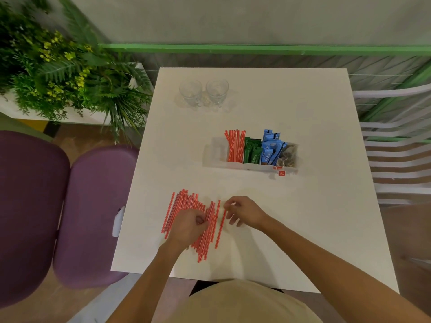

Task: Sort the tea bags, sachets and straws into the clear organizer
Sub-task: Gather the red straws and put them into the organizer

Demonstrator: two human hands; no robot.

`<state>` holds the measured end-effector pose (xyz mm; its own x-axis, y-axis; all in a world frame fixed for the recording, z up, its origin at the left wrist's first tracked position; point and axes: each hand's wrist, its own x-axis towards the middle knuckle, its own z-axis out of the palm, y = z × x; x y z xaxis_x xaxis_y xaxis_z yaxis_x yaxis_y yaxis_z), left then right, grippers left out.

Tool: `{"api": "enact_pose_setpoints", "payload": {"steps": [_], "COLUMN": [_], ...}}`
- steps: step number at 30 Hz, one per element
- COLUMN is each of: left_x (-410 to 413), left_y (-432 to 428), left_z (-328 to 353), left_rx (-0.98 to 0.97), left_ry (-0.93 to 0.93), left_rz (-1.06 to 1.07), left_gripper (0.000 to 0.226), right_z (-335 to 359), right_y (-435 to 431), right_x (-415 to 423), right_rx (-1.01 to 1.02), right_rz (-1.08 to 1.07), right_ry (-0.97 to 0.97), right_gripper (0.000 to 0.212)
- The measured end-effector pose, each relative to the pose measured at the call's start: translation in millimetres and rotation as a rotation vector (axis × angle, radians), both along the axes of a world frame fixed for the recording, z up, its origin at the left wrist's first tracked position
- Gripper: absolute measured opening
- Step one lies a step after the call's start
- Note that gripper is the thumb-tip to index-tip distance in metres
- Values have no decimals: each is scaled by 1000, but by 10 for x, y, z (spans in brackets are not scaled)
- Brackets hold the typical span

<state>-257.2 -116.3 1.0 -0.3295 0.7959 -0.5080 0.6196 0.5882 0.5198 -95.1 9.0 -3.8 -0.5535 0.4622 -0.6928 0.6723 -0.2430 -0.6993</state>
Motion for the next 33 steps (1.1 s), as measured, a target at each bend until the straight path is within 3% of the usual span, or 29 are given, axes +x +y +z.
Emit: {"api": "enact_pose_setpoints", "payload": {"steps": [3,7,12,17,23,27,33], "left_x": [53,118,173,246,324,345,326], "left_y": [121,266,377,397,327,341,544], "left_z": [76,94,59,63,82,119,196], "left_rx": [-4,-16,-63,-33,82,143,228], "left_ry": [-58,-132,-115,-168,-225,-228,-211], "left_rz": [-98,-148,-221,-184,-62,-53,21], "left_gripper": [23,37,35,22,23,25,26], "right_z": [68,65,-7,-52,-21,46,194], "right_y": [43,74,99,134,201,285,432], "right_x": [-102,-111,13,128,246,272,117], "right_rx": [-116,-166,-162,-219,-366,-393,-250], "right_rz": [-36,-4,-118,-251,-448,-397,-204], "right_ry": [36,129,186,222,267,266,266], "right_gripper": [36,31,13,16,18,20,22]}}
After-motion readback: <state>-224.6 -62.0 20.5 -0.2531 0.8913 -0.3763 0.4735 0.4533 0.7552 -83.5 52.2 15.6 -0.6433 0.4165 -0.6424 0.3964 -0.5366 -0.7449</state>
